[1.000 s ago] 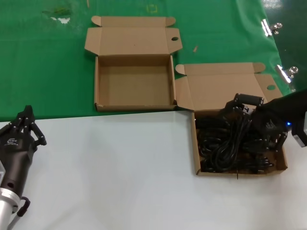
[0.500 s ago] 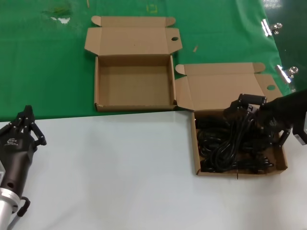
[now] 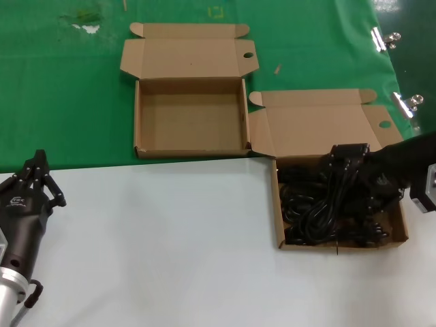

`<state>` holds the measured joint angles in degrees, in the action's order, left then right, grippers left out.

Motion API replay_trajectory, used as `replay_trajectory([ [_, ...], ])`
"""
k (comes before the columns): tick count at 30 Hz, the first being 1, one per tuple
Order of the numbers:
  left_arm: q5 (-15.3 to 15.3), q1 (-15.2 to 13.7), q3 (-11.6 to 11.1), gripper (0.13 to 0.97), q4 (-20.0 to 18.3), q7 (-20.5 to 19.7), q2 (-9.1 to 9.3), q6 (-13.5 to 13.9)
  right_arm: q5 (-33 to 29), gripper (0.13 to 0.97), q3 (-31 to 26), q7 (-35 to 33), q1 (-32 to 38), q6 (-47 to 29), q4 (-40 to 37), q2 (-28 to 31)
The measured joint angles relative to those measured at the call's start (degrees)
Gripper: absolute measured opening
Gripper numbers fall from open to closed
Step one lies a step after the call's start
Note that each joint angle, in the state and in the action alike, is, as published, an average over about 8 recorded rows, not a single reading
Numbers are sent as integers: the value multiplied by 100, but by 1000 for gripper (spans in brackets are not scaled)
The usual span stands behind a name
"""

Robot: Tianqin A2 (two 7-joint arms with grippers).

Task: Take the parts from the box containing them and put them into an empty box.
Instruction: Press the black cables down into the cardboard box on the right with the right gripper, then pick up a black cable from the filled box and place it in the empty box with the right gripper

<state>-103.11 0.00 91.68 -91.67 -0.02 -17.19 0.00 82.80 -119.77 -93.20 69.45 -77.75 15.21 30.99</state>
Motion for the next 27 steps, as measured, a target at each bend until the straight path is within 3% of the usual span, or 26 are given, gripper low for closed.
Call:
replay_trajectory([
  [8,0,0,0,140,0,0,0,0,-26,647,23,-40,-110,-18,-5,-14],
  [12,0,0,0,140,0,0,0,0,-54,647,24,-113,-108,-9,-105,-41],
  [20,0,0,0,140,0,0,0,0,-167,430,0,-413,77,120,-618,-137],
  [27,0,0,0,140,0,0,0,0,-250,306,1,-603,171,237,-950,-176],
])
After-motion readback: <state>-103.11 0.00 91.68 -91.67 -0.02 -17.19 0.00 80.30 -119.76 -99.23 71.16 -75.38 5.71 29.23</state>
